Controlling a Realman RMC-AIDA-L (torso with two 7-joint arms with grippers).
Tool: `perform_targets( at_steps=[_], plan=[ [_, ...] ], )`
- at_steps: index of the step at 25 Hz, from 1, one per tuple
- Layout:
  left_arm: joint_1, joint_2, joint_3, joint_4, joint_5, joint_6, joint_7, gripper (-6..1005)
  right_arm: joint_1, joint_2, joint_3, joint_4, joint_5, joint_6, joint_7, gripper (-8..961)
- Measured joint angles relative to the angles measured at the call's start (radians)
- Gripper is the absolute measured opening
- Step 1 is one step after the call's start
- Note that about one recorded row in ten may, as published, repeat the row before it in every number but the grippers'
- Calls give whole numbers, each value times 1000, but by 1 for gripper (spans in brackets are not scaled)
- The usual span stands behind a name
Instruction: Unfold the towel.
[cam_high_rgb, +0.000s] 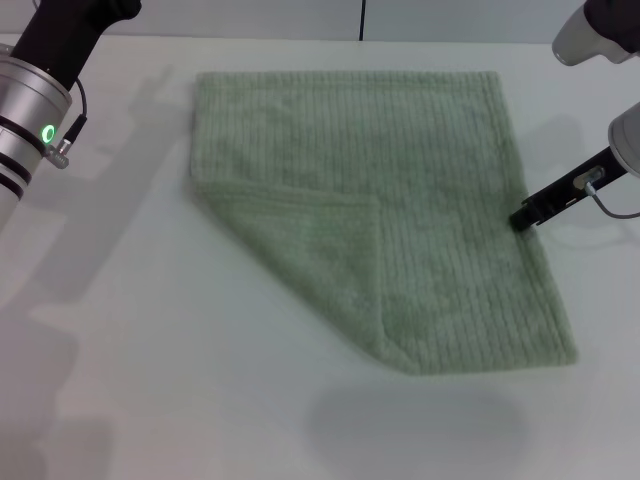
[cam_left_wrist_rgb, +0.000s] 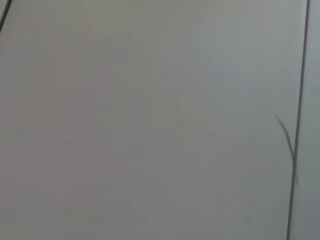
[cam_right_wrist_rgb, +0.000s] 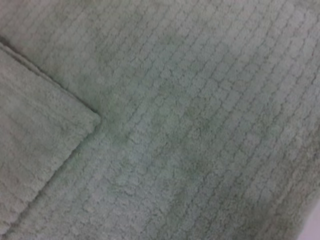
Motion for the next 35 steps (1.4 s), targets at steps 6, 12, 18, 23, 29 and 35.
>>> perform_targets(
  at_steps=[6, 12, 18, 23, 29, 35],
  plan=[
    [0, 0, 9, -1, 5, 1, -3, 741, 4, 0, 4, 14, 1, 6, 0, -2],
    [0, 0, 45, -3, -1, -8, -12, 741, 4, 1, 6, 17, 1, 7, 0, -2],
    [8, 7, 79, -25, 5, -16, -77, 741, 4, 2, 7, 19, 1, 8, 0, -2],
    [53, 28, 217, -167, 38, 56, -232, 741, 4, 2, 7, 19, 0, 8, 0, -1],
    [70, 78, 286, -400, 403, 231, -608, 741, 4, 2, 7, 19, -1, 8, 2, -1],
    [19, 107, 278, -504, 815, 246, -954, 740, 4, 2, 7, 19, -2, 8, 2, -2]
  ],
)
